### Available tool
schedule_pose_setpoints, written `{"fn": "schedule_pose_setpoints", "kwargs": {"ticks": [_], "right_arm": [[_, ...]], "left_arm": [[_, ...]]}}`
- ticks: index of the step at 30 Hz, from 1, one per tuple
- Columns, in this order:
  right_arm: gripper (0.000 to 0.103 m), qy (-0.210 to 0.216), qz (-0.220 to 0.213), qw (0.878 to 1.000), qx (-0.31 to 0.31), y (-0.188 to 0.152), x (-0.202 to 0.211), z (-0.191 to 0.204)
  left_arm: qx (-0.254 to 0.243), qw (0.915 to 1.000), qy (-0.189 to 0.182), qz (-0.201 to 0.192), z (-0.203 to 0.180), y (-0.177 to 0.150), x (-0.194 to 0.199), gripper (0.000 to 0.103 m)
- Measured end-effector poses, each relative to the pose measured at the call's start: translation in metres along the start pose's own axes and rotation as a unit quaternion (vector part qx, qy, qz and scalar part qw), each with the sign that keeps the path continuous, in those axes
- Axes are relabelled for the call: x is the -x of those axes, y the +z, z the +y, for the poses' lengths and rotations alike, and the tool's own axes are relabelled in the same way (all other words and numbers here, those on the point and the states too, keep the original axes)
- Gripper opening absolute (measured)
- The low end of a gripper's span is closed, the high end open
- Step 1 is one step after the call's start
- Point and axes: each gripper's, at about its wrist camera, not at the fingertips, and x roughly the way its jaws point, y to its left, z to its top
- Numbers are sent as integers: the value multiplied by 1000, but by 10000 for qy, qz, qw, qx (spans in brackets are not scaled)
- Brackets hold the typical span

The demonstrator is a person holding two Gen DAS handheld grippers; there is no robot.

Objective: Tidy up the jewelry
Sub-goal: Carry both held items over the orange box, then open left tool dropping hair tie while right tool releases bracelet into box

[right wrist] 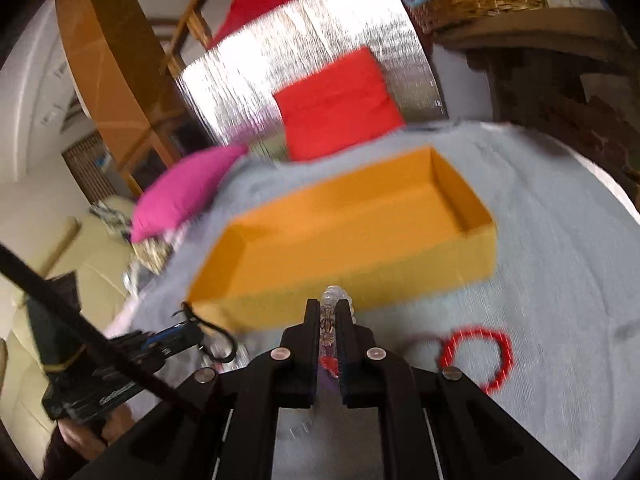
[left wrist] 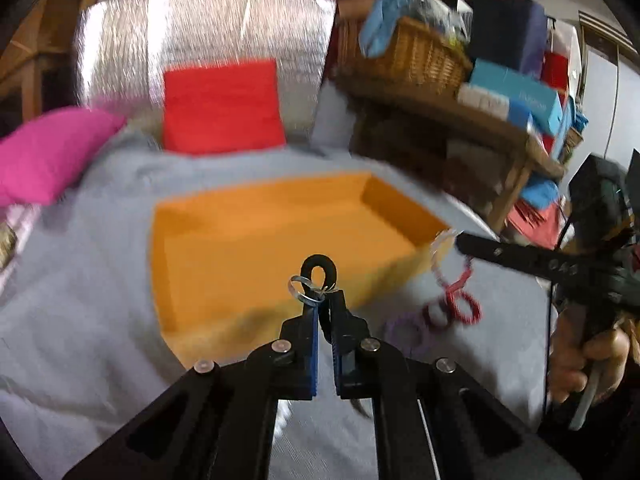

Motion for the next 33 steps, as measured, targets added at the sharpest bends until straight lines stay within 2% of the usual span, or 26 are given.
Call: {"fn": "schedule_pose_setpoints", "kwargs": {"ticks": [3, 6, 9, 14, 19, 20, 21, 22, 23, 24, 26, 28, 29, 32, 33], "right_arm": [[8, 181, -194, 9996, -127, 20, -15, 5], [8, 364, -188, 9988, -275, 32, -35, 6], [8, 352, -105, 9987, -362, 37, -61, 3], [10, 132, 354, 9984, -425, 33, -105, -7], [11, -12, 477, 9974, -548, 34, -110, -19], [12, -15, 458, 9973, -577, 36, -108, -22], [12, -20, 442, 9973, -594, 37, -106, -23], [12, -53, 390, 9975, -585, 39, -101, -25], [12, -102, 339, 9978, -565, 40, -98, -26], [11, -154, 279, 9980, -551, 41, -93, -28], [15, -226, 185, 9979, -576, 47, -83, -35], [29, -348, 11, 9969, -709, 54, -67, -49], [31, -396, -76, 9961, -786, 57, -61, -56], [40, -557, -358, 9920, -1070, 65, -41, -79], [47, -638, -431, 9902, -1166, 67, -37, -88]], "left_arm": [[66, 9997, 223, -122, 8, 21, -2, 6], [337, 9987, 375, -101, 26, 30, -19, 6], [451, 9971, 578, 208, 34, 24, -44, 6], [397, 9931, 902, 631, 41, 14, -70, 6], [662, 9904, 868, 852, 50, 6, -79, 8], [682, 9897, 925, 855, 51, 5, -79, 13], [675, 9892, 985, 844, 53, 7, -78, 27], [650, 9889, 1058, 811, 54, 7, -76, 36], [614, 9888, 1146, 734, 54, 7, -72, 54], [581, 9886, 1255, 594, 53, 8, -66, 58], [501, 9886, 1368, 394, 51, 10, -56, 58], [438, 9867, 1556, 160, 51, 12, -42, 65], [450, 9847, 1683, 86, 54, 12, -38, 69], [599, 9774, 2026, 55, 68, 9, -32, 69], [705, 9746, 2122, 94, 75, 6, -30, 69]]}}
